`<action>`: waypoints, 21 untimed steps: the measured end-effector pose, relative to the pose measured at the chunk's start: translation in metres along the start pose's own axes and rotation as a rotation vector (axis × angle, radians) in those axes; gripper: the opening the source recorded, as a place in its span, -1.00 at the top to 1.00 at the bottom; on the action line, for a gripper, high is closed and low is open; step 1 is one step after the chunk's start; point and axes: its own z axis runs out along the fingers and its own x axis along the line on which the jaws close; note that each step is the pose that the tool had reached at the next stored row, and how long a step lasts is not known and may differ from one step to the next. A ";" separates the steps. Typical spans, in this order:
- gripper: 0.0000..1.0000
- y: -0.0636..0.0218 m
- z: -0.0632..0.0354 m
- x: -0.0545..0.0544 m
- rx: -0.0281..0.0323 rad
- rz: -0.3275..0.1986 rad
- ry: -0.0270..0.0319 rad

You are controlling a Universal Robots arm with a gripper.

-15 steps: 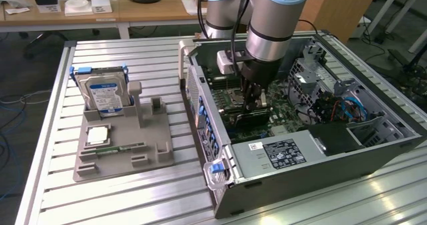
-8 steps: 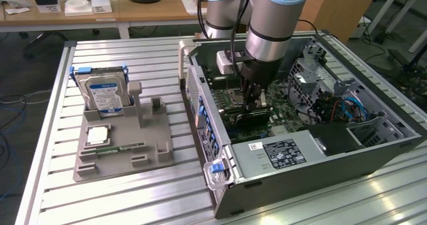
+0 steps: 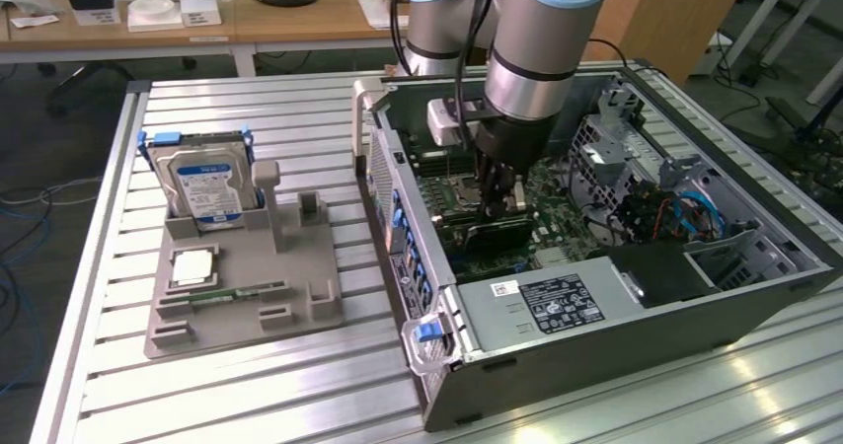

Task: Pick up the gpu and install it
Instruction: 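Press down on the gpu until it lock into place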

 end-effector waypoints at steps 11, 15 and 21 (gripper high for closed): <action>0.79 -0.0011 -0.0343 -0.001 0.0002 0.000 0.0061; 0.79 -0.0015 -0.0474 -0.001 0.0004 0.000 0.0101; 0.79 -0.0017 -0.0547 -0.002 0.0007 0.000 0.0122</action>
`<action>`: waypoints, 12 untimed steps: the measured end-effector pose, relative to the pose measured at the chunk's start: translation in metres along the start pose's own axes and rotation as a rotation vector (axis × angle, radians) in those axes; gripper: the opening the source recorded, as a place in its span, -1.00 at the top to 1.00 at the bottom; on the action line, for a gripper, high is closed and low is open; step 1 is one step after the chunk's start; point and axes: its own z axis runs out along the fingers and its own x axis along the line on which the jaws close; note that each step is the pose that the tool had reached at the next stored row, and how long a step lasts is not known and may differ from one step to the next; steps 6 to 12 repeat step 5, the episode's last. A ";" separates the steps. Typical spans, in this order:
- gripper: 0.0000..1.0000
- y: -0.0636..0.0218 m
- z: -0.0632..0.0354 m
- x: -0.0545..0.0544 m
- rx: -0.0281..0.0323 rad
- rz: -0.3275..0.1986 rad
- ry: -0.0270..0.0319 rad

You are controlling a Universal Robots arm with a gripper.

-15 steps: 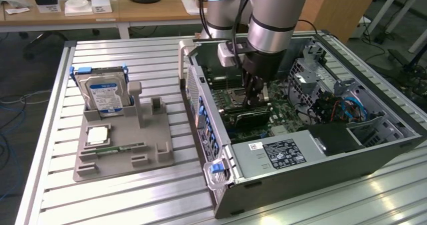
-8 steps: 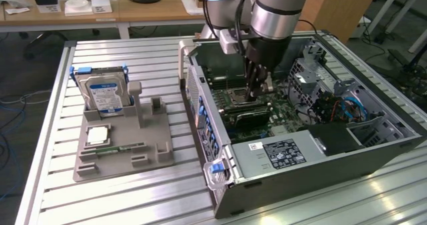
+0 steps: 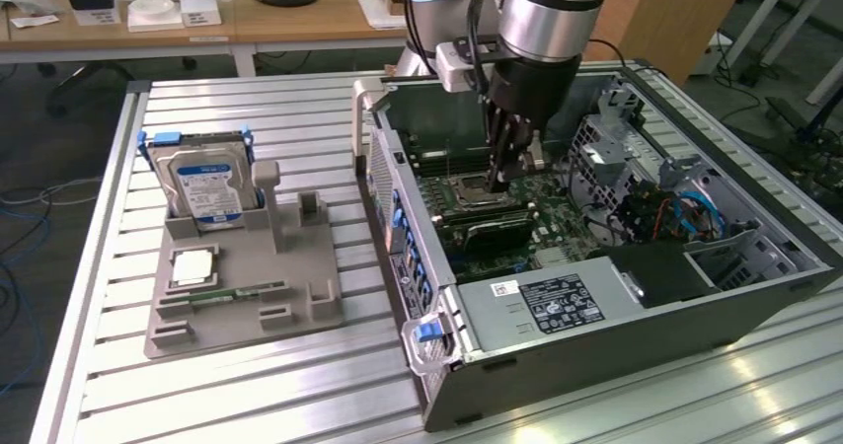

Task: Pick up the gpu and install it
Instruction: 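Press down on the gpu until it lock into place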

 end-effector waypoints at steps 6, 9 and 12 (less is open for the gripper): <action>0.79 0.0000 -0.0001 0.000 -0.0001 0.000 0.0002; 0.79 0.0000 -0.0001 0.000 -0.0001 0.000 0.0002; 0.79 0.0000 -0.0001 0.000 -0.0001 0.000 0.0002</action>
